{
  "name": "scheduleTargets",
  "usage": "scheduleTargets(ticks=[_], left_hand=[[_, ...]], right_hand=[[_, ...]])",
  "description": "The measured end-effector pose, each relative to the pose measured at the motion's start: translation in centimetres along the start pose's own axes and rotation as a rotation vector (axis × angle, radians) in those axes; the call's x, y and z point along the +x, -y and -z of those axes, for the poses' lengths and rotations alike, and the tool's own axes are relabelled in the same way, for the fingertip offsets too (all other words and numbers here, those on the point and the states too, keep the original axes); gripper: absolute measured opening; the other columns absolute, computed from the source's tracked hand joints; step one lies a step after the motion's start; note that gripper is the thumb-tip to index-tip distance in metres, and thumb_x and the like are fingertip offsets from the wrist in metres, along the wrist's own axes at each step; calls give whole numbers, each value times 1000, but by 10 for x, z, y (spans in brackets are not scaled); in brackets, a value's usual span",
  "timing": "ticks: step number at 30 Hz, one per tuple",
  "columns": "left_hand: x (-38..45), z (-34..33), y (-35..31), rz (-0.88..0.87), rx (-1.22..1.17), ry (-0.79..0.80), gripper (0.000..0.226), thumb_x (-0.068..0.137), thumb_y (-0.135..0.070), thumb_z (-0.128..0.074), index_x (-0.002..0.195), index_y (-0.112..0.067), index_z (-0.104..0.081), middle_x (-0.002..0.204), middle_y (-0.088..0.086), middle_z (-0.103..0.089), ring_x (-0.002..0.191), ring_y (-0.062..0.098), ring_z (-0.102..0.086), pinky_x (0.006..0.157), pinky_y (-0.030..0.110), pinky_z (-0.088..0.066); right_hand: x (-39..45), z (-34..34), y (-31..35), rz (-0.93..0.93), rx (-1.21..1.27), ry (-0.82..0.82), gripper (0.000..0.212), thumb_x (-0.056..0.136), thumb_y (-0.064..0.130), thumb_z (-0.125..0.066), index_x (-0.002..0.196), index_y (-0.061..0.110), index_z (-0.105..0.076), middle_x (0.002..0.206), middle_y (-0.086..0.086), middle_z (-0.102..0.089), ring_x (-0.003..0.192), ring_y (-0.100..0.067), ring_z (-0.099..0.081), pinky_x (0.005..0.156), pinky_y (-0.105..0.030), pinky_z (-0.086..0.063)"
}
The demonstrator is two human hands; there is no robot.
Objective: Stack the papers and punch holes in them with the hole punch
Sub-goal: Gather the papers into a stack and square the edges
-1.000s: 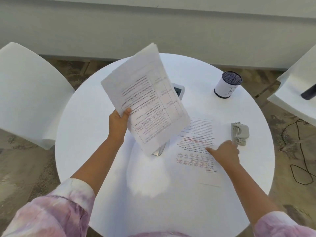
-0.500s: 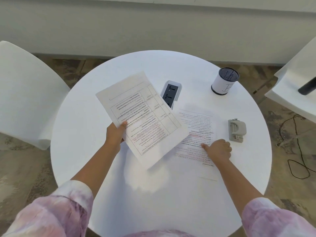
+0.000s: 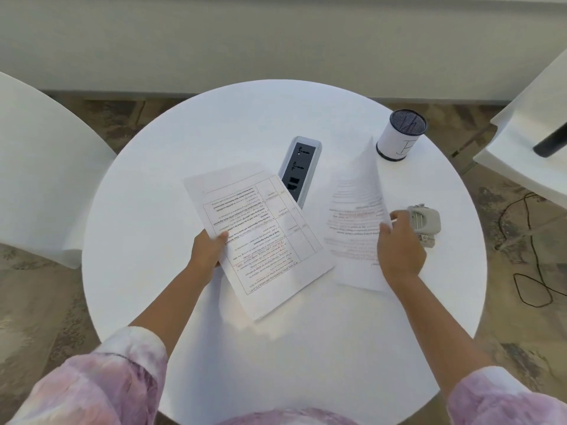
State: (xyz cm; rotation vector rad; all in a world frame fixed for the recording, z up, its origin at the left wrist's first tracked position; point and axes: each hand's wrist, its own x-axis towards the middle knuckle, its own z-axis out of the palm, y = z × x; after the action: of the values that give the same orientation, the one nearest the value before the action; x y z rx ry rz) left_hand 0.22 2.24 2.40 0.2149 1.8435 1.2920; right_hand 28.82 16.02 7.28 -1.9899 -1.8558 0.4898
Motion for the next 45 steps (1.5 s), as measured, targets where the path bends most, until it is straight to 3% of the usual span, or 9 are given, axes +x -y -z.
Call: scheduleTargets(ticks=[6,10,14,23,28,32,37,41,45], left_hand=[[9,3,1,46,152,72,20,92,-16,-51,112,-17,-55,109,7,-63,95,29,-61,76,41,-53],[13,11,1,65,167,31,28,92,-26,-53,112,-7,-52,112,13,-62,96,32,-63,77,44,-54],[13,13,0,77,142,-2,21,95,-29,-43,95,-8,-45,96,13,-55,81,27,-53,67,35,-47],[8,10,2,57,59,-7,21,98,-24,-38,86,-10,-46,73,2,-52,58,16,-48,59,28,-45],[2,4,3,-17,64,55,16,91,-27,-56,102,-15,-56,91,2,-64,77,18,-62,66,32,-54],[0,-1,6,-24,55,117,23,89,-17,-60,111,-15,-56,98,9,-67,87,26,-64,77,40,-54],[-2,-1,0,-109,55,188,19,90,-14,-57,107,-22,-59,88,12,-65,84,27,-62,78,40,-49],[-5,0,-14,-149,-2,234,25,90,-14,-56,114,-22,-58,86,-9,-73,79,12,-68,78,36,-51],[-9,-3,-33,-196,-50,242,26,90,-14,-56,116,-20,-57,95,-6,-72,89,19,-67,84,40,-52]], right_hand=[[14,34,31,320,158,-153,22,94,20,-46,112,8,-50,109,-7,-64,91,-30,-59,70,-32,-36],[21,46,46,329,347,-148,23,94,25,-48,110,10,-51,98,2,-60,84,-20,-53,74,-30,-41],[30,33,47,265,424,38,26,94,28,-50,109,7,-53,96,1,-57,86,-18,-52,61,-19,-32],[11,-24,38,268,310,422,47,91,39,-50,121,3,-49,121,-14,-60,112,-28,-56,92,-35,-43],[-18,-50,45,335,240,508,35,95,37,-43,114,8,-45,100,-14,-64,92,-33,-61,79,-43,-49],[-23,-63,48,364,150,582,28,95,38,-43,103,12,-42,90,-1,-55,87,-28,-59,71,-37,-46],[-17,-68,32,247,204,523,39,88,32,-57,121,14,-46,105,2,-48,99,-19,-52,80,-30,-41],[-11,-59,32,135,334,543,51,87,32,-59,132,14,-41,117,2,-50,107,-21,-52,92,-34,-44],[-3,-47,45,148,529,599,35,91,19,-54,125,16,-46,122,-3,-59,112,-21,-57,98,-46,-46]])
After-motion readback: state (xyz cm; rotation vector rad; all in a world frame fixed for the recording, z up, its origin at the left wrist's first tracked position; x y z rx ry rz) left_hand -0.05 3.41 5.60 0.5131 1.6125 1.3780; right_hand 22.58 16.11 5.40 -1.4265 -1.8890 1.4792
